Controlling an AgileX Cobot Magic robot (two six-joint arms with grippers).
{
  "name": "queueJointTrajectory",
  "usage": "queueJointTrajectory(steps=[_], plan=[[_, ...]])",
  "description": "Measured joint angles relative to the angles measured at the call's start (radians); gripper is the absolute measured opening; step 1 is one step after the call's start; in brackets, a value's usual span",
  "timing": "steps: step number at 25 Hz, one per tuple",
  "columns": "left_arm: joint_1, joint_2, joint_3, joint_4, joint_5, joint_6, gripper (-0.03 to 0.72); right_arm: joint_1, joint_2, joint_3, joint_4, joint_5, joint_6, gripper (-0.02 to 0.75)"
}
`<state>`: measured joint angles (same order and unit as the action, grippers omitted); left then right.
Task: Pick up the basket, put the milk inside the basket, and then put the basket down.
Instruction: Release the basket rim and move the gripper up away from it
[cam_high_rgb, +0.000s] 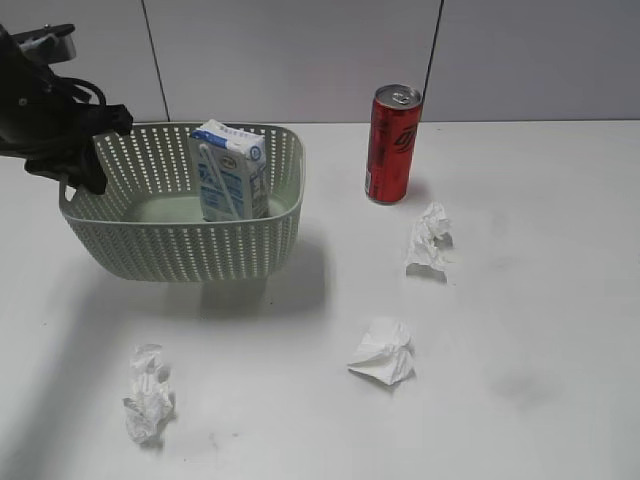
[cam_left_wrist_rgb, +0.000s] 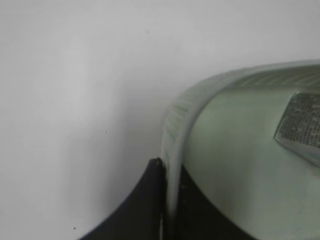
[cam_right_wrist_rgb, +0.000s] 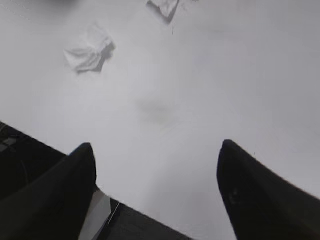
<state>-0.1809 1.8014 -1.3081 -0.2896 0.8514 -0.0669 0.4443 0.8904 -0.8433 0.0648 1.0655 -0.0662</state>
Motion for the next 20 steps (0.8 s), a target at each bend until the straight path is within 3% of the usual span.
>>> queueJointTrajectory(steps=[4,10,20], plan=[[0.0,0.0,0.0,0.0,-0.008,0.002,-0.015,-0.001,-0.236,0.178,0.005,0.0,0.002,0.57],[0.0,0.022,0.0,-0.002,-0.024,0.002,-0.015,-0.001,-0.544,0.322,0.008,-0.019,0.004,0.57],[0.0,0.116,0.0,-0.003,-0.058,0.004,-0.013,-0.001,-0.644,0.334,0.008,-0.021,0.006,0.57]])
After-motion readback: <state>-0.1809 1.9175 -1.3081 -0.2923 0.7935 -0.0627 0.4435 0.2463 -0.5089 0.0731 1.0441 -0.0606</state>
